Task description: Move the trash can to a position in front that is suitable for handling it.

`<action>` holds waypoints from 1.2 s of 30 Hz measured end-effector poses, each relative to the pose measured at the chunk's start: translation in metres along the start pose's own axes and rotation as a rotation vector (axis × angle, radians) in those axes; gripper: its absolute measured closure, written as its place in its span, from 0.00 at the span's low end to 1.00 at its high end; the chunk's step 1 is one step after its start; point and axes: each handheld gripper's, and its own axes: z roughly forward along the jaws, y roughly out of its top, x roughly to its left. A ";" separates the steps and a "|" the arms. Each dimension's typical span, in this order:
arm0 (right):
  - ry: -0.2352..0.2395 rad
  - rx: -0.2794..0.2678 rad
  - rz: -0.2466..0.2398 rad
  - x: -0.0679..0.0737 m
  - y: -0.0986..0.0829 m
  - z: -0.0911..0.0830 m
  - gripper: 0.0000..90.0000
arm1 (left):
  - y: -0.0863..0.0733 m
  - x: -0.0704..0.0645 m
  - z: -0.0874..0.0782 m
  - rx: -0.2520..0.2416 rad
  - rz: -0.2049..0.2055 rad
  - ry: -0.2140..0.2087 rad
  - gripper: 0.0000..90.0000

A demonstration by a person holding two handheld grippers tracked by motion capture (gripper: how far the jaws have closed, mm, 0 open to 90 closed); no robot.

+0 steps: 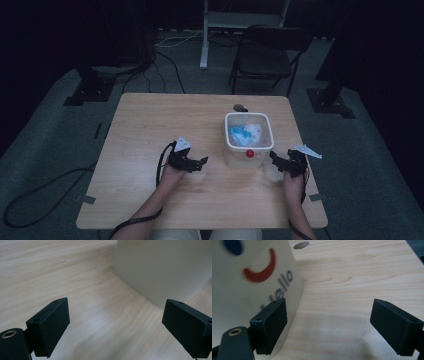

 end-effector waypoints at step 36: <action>0.156 0.059 0.115 0.009 0.022 0.040 0.21 | 0.041 -0.005 0.036 0.049 -0.004 0.008 0.09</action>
